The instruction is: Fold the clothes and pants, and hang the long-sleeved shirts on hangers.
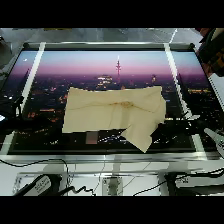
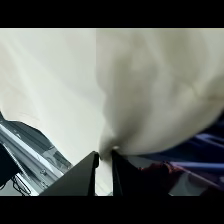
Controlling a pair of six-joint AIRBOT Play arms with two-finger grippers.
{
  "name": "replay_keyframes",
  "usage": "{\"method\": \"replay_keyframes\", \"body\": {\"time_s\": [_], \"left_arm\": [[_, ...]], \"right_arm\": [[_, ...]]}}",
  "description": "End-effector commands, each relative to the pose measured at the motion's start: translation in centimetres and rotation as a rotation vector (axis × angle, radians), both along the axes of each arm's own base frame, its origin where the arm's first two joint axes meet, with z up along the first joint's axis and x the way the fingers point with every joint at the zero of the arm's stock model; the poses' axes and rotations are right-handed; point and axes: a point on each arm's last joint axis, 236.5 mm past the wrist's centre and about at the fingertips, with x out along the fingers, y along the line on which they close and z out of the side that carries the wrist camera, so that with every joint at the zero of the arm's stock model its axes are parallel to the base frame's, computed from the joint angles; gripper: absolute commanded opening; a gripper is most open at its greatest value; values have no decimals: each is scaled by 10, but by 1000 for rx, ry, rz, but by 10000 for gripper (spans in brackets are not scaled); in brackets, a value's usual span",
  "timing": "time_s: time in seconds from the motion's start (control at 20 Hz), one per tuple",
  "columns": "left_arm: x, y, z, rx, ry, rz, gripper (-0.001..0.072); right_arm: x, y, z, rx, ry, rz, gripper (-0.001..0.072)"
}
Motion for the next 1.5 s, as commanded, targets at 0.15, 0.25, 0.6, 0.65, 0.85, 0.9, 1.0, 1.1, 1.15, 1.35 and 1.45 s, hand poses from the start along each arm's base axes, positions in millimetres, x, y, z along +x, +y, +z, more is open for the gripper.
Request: {"method": "replay_keyframes", "body": {"time_s": [0.15, 0.25, 0.6, 0.65, 0.85, 0.9, 1.0, 1.1, 1.15, 1.35, 1.45], "left_arm": [[-8, -5, -11, -35, 54, -15, 538], [-8, -6, -11, -37, 56, -17, 539], [-11, -9, -11, -47, 67, -27, 686], [-12, -10, -11, -52, 70, -30, 709], [-12, -11, -11, -54, 71, -31, 709], [-12, -11, -10, -56, 71, -30, 709], [-12, -11, -11, -56, 71, -30, 709], [-12, -11, -11, -56, 71, -29, 709], [-12, -11, -11, -57, 71, -29, 708], [-15, -13, -16, -68, 89, -27, 707], [-18, -15, -22, -97, 132, 19, 707]], "right_arm": [[11, -18, 26, -70, -119, 21, 146], [5, -40, 38, -152, -157, 29, 295], [-20, -38, 23, -188, -113, -144, 349], [-21, -31, 19, -161, -103, -185, 349], [-24, -16, 10, -105, -75, -278, 347], [-24, -16, 6, -112, -74, -294, 345], [-17, -20, 2, -127, -89, -338, 338], [-6, -22, 5, -119, -111, -390, 318], [0, -23, 6, -117, -121, -415, 307], [9, -27, 7, -119, -139, -458, 307], [8, -21, 6, -121, -142, -433, 307]]}}
